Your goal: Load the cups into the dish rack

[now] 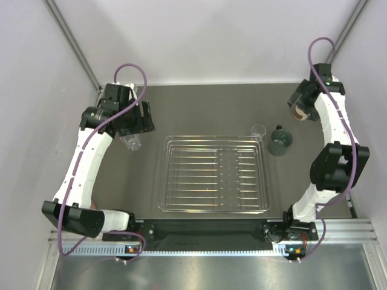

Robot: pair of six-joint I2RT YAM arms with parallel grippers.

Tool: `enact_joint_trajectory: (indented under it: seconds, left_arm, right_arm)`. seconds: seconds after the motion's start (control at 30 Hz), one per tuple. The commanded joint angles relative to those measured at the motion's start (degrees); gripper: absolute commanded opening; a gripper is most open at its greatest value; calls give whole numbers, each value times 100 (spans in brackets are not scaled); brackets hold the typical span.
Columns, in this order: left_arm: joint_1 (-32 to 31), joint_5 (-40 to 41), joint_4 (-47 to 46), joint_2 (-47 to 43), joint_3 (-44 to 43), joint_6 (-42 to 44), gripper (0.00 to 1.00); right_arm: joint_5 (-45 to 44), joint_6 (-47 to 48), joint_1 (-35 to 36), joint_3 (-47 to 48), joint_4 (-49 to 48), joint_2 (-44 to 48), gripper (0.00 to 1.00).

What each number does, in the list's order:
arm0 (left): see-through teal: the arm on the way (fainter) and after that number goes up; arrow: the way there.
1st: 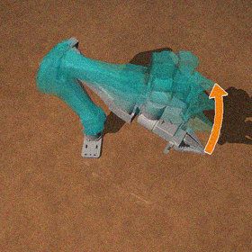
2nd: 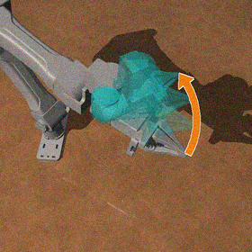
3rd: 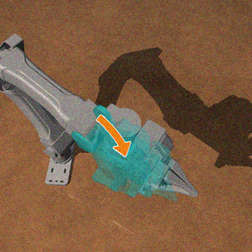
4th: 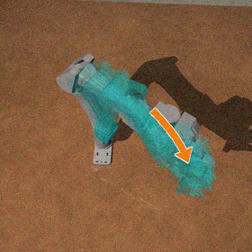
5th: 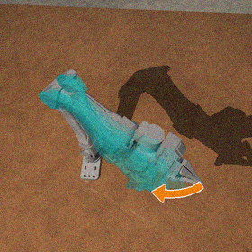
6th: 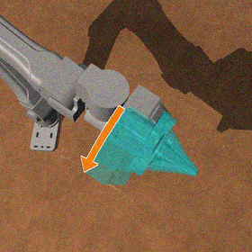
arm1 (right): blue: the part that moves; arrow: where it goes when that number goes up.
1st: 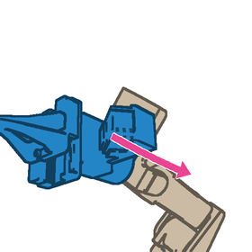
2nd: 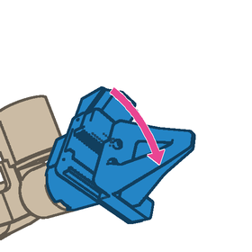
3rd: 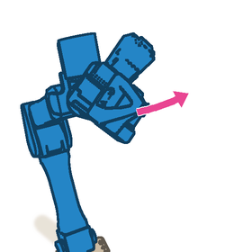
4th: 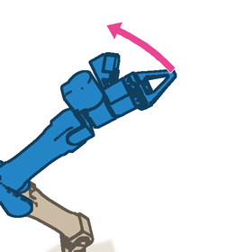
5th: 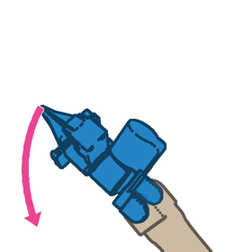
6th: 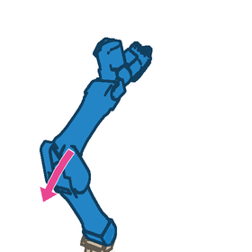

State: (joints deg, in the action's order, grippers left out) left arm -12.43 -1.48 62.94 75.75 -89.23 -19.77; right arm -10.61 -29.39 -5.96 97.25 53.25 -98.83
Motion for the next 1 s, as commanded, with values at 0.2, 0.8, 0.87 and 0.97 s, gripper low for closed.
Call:
enact_joint_trajectory:
  seconds: [0.2, 0.8, 0.87, 0.97]
  left_arm:
    - [3, -46, -317, 63, -173, 106, 77]
    - [12, -661, -476, 476, -481, -89, 69]
    - [12, -661, -405, 450, -516, -80, 69]
    - [12, -757, -361, 432, -569, -123, 68]
  right_arm:
    - [6, -164, -591, -11, -395, -269, 77]
    - [1861, 355, -582, -3440, -2319, 1208, 59]
    - [1835, 390, -582, -3485, -2390, 1111, 57]
    - [1791, 443, -582, -3494, -2478, 988, 56]
